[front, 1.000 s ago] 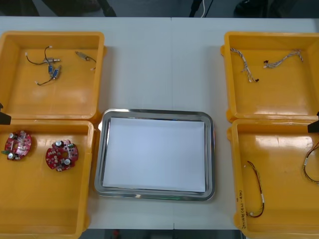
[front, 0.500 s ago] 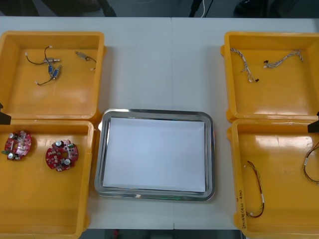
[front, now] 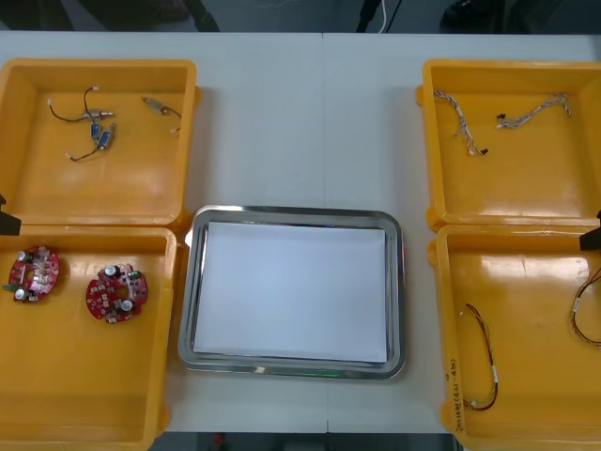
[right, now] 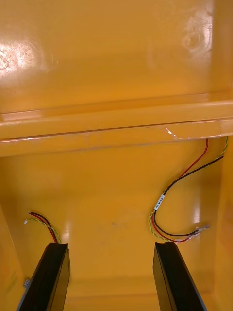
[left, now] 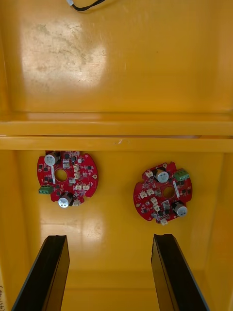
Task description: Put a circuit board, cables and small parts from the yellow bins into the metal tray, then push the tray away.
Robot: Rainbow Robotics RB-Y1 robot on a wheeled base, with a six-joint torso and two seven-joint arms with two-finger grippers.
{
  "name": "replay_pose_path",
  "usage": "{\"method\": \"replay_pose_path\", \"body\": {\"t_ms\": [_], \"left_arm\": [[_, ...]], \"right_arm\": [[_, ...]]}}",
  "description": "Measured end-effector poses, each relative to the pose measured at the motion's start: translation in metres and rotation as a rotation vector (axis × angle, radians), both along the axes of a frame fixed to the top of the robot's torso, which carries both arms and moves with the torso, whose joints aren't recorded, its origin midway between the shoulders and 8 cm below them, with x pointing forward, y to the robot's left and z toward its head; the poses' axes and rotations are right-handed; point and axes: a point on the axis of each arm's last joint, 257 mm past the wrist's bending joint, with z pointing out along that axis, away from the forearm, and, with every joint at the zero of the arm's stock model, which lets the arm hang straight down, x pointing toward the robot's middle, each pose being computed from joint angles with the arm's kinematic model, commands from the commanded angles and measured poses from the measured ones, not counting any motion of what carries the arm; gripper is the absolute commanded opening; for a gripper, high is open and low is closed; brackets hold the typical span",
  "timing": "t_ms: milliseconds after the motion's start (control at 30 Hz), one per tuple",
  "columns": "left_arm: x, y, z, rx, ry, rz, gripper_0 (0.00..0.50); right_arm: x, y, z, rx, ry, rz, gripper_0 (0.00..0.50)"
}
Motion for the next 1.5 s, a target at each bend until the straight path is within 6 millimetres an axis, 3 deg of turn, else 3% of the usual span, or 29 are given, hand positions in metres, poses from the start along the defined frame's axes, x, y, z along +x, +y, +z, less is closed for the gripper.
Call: {"method": "replay_pose_path", "body": {"t_ms": [833, 1067, 1500], "left_arm": [[0.0, 0.0, 0.0, 0.0, 0.0, 0.0, 0.5], [-0.008, -0.003, -0.017, -0.019, 0.038, 0.003, 0.5], [-0.017, -0.001, -0.03, -0.018, 0.073, 0.008, 0.5]], "right_arm": [[0.0, 0.0, 0.0, 0.0, 0.0, 0.0, 0.5], [0.0, -0.001, 0.001, -0.002, -0.002, -0.003, 0.5], [0.0, -0.013, 0.009, -0.036, -0.016, -0.02, 0.5]]}}
